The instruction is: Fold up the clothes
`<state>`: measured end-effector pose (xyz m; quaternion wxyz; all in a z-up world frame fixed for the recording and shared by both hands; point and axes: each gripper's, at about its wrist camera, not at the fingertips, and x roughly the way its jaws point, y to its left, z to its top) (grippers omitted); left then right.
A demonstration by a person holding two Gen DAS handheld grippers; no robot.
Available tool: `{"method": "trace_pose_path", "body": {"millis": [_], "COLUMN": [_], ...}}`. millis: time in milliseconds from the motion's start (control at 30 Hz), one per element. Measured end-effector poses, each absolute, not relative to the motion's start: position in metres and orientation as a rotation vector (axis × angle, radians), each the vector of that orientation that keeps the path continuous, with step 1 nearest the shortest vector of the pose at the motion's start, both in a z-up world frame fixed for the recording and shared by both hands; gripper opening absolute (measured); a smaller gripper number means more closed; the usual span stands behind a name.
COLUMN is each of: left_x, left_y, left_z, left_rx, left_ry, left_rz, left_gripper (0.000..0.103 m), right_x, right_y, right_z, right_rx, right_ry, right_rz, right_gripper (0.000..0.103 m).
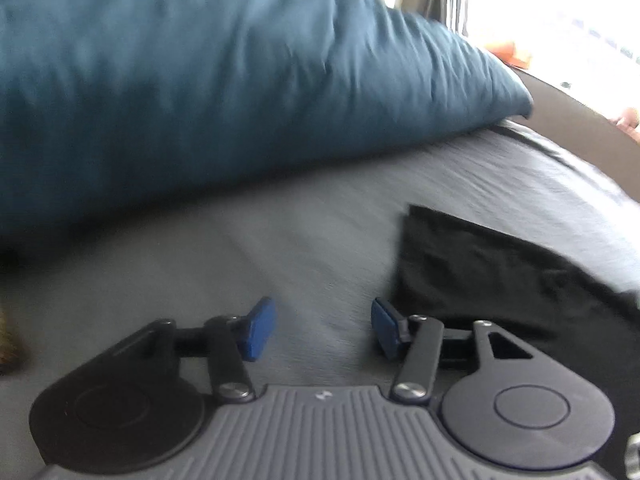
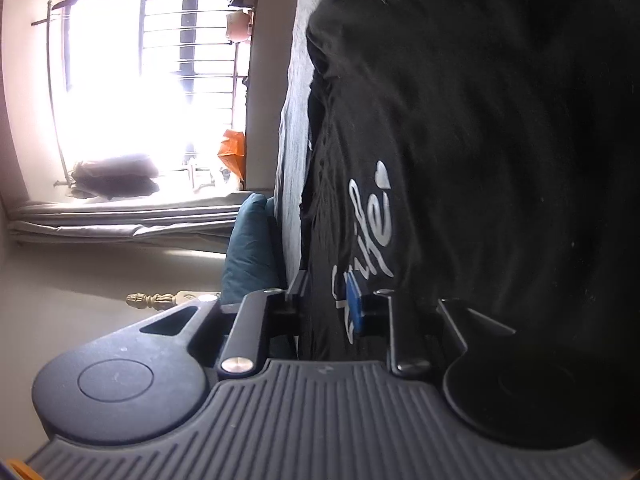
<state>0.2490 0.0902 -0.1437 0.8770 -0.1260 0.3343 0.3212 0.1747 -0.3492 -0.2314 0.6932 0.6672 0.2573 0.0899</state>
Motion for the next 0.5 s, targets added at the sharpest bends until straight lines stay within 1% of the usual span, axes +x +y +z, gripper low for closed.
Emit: {"method": "trace_pose_path", "body": {"millis": [133, 200, 267, 300, 367, 433, 500], "left_x": [0.240, 0.245, 0.252, 0.254, 0.258, 0.260, 0.262], "left_y": [0.037, -0.001, -0.037, -0.054, -0.085, -0.109, -0.121], "left_z": [-0.125, -0.121, -0.123, -0.128, -0.141, -0.158, -0.175], "left_rx": [-0.191, -0.154, -0.130, -0.126, -0.108, -0.082, -0.073], "left_ry": [0.598, 0.589, 0.612, 0.619, 0.632, 0.647, 0.695], "left_rz": [0.476, 0.307, 0.142, 0.068, -0.046, -0.101, -0.114], "left_gripper": [0.058, 0.061, 0.061, 0.061, 0.061, 0.060, 0.060], "right_x": [0.171, 0.172, 0.170, 0.170, 0.174, 0.187, 0.210], "right_y": [-0.361, -0.375, -0.395, -0.407, -0.432, -0.459, -0.484], "right_z": [-0.212, -0.194, -0.173, -0.164, -0.155, -0.157, -0.169], "right_rx": [1.448, 1.384, 1.294, 1.237, 1.119, 1.009, 0.951], "right_ry": [0.595, 0.599, 0.553, 0.531, 0.521, 0.538, 0.594], "right_rz": [0.177, 0.157, 0.121, 0.090, 0.016, -0.059, -0.119], "right_gripper": [0.028, 0.028, 0.030, 0.033, 0.034, 0.035, 0.036]}}
